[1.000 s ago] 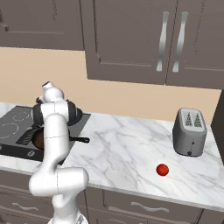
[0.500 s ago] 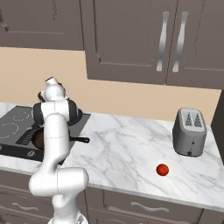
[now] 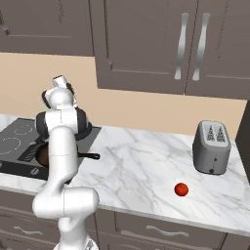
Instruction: Place both pans onto different burners. Then place the tomato and the chicken drumstick on different pans.
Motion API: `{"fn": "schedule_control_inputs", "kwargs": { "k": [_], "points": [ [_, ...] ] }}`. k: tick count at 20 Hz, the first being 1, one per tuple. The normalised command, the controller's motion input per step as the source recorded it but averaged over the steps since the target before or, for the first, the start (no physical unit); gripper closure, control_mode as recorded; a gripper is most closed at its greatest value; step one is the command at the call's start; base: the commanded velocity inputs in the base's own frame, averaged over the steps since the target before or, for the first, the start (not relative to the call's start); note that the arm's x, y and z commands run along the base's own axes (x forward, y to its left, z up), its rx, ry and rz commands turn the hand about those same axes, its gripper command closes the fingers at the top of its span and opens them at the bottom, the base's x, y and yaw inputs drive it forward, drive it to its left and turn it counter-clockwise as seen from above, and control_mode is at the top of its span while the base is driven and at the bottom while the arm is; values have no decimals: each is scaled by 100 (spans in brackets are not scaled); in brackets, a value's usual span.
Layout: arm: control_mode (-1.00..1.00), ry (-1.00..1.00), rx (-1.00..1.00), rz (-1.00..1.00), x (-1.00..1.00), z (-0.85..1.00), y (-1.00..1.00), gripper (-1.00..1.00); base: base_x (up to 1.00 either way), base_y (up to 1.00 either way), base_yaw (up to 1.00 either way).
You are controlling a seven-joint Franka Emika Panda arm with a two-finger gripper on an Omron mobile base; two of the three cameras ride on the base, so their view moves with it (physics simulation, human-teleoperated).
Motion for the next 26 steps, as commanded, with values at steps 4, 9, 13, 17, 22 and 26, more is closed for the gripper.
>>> {"fn": "schedule_control_inputs", "kwargs": {
  "k": [4, 9, 13, 17, 22, 26],
  "points": [
    [-100, -1, 6, -1, -26, 38, -2, -100, 0, 0, 0],
    [-100, -3, 3, 0, -38, 26, -3, -100, 0, 0, 0],
    [-100, -2, 0, 1, -54, 10, -7, -100, 0, 0, 0],
    [-100, -6, 0, 3, -67, 1, -13, -100, 0, 0, 0],
    [-100, -8, 0, 3, -67, 9, -20, -100, 0, 0, 0],
    [-100, -13, 2, 2, -71, 10, -26, -100, 0, 0, 0]
  ]
}}
